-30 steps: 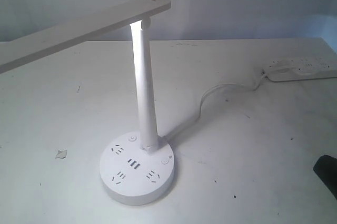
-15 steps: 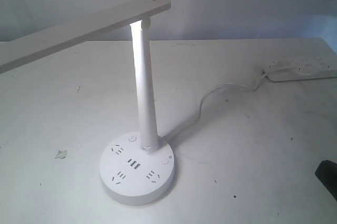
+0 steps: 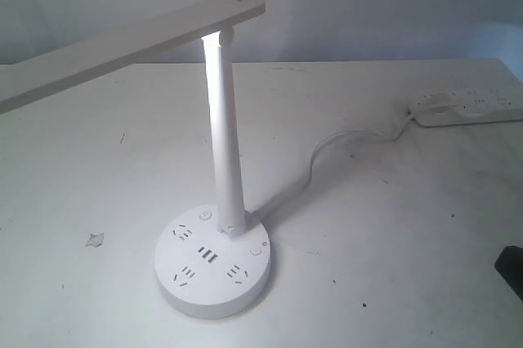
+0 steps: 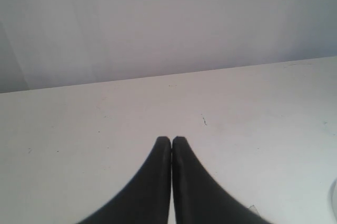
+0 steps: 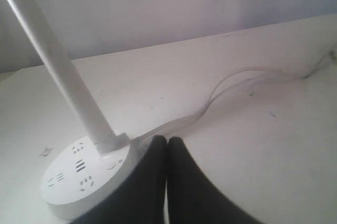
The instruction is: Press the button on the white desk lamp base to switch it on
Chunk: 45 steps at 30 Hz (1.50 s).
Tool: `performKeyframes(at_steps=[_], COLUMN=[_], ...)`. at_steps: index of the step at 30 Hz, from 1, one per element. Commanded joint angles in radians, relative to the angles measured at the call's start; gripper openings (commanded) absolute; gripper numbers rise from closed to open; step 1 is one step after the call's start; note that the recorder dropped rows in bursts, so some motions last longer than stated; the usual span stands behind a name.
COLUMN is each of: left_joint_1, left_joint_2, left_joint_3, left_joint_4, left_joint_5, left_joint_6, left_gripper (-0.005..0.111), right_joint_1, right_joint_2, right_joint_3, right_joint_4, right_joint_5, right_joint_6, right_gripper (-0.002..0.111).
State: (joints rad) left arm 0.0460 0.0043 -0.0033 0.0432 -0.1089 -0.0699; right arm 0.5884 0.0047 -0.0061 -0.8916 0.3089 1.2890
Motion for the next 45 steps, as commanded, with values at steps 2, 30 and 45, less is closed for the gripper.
performKeyframes(at_steps=[2,30,45], left_joint_1=[0.002,0.002,0.002], left_joint_2=[-0.004,-0.004,-0.004], left_joint_3=[0.003,0.003,0.003], left_joint_4=[-0.004,-0.004,-0.004], left_joint_5=[0.005,0.005,0.005], left_joint_6=[-0.001,-0.001,-0.001], left_gripper=[0.000,0.000,0.000], right_joint_1=[-0.177,-0.665,-0.665], right_joint_2=[-0.005,-0.005,-0.005], right_joint_3=[0.006,0.006,0.006], right_joint_4=[0.001,0.001,0.117], right_joint_5=[-0.001,0.011,0.160], right_joint_6=[0.001,0.001,-0.350], right_gripper=[0.000,0.000,0.000])
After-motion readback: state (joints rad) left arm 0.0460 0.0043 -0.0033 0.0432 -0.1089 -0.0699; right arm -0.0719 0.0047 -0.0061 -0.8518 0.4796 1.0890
